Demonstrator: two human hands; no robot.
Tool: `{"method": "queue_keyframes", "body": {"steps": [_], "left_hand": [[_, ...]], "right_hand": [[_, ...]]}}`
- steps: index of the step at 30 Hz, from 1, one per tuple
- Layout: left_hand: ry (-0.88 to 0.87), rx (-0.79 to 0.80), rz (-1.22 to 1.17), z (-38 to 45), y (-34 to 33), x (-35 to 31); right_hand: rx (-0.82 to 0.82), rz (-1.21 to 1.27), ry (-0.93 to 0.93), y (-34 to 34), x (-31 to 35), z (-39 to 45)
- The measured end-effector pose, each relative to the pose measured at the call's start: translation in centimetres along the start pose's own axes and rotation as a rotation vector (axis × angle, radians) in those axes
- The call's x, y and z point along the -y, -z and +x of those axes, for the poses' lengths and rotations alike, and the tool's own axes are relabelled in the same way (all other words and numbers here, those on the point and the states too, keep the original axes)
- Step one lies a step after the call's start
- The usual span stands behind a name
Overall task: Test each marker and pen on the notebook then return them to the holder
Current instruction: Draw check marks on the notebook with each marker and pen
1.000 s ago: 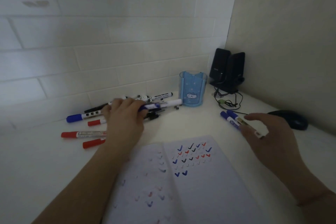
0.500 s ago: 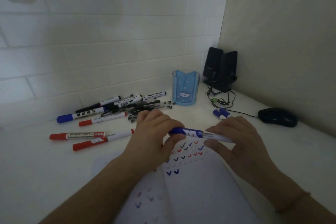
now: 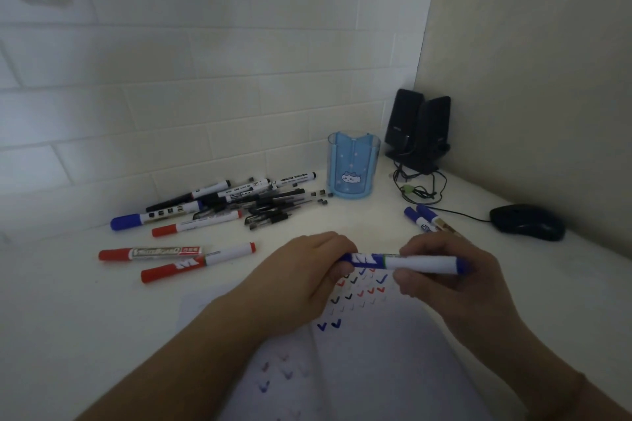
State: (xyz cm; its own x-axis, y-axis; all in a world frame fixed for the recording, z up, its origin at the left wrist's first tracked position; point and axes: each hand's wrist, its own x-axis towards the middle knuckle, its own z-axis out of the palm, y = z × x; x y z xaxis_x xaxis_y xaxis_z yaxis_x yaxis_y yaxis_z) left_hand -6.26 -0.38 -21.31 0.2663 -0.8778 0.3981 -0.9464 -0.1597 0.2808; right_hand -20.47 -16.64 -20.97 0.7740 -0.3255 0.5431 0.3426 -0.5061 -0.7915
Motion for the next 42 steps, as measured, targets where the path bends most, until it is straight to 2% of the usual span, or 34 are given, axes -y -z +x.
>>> {"method": "queue_keyframes", "body": {"steps": [4, 7, 11, 12, 15, 18, 21, 23, 25, 28, 31, 32, 34, 35, 37, 39, 42], "left_hand": [[0.006, 0.003, -0.028, -0.1, 0.3, -0.2], [0.021, 0.009, 0.028, -0.1, 0.5, -0.4], [0.002, -0.107, 0.138, 0.1, 0.9, -0.4], [0.051, -0.139, 0.074, 0.0, 0.9, -0.5], [0.142, -0.344, -0.368, -0.1, 0.7, -1.7], [0.106, -0.312, -0.661, 0.1, -0.3, -2.9], [0.128, -0.324, -0.744, 0.4, -0.6, -2.5], [0.147, -0.378, -0.739, 0.3, -0.5, -1.9], [0.125, -0.437, -0.635, 0.4, -0.4, -1.8], [-0.016, -0.522, -0.131, 0.5, -0.1, -1.3], [-0.136, -0.416, 0.272, 0.4, 0.3, -0.3], [-0.126, -0.344, 0.283, 0.4, 0.5, -0.3], [-0.05, -0.19, 0.155, 0.4, 0.6, -0.8], [-0.014, -0.121, 0.087, 0.4, 0.6, -1.3], [-0.046, -0.02, 0.061, 0.4, 0.2, -2.1], [-0.138, 0.007, 0.089, 0.4, 0.1, -2.6], [-0.156, 0.006, 0.059, 0.4, 0.4, -2.7]], "right_hand": [[-0.013, 0.033, -0.035, 0.3, -0.2, 0.1], [0.002, -0.056, -0.029, 0.2, 0.0, 0.0], [0.005, -0.215, 0.011, 0.0, 0.0, -0.1], [0.0, -0.269, 0.003, 0.0, 0.0, 0.0], [0.042, -0.411, -0.015, 0.1, 0.0, 0.2], [0.096, -0.471, 0.017, 0.1, 0.1, 0.1], [0.082, -0.383, -0.051, 0.2, 0.6, -0.1], [0.077, -0.342, -0.083, 0.1, 0.7, -0.2], [0.093, -0.337, -0.072, 0.1, 0.8, -0.2], [0.162, -0.385, -0.056, 0.2, 0.7, -0.2], [0.13, -0.301, -0.059, 0.6, 1.3, -0.1], [0.075, -0.219, -0.072, 0.7, 1.5, -0.1], [-0.021, 0.042, -0.126, 0.8, 2.0, -0.1], [-0.019, 0.142, -0.14, 0.7, 2.1, -0.1], [0.065, 0.183, -0.154, 0.3, 1.6, -0.3], [0.116, 0.185, -0.17, -0.1, 1.1, -0.5], [0.127, 0.233, -0.153, -0.4, 0.8, -0.4]]}}
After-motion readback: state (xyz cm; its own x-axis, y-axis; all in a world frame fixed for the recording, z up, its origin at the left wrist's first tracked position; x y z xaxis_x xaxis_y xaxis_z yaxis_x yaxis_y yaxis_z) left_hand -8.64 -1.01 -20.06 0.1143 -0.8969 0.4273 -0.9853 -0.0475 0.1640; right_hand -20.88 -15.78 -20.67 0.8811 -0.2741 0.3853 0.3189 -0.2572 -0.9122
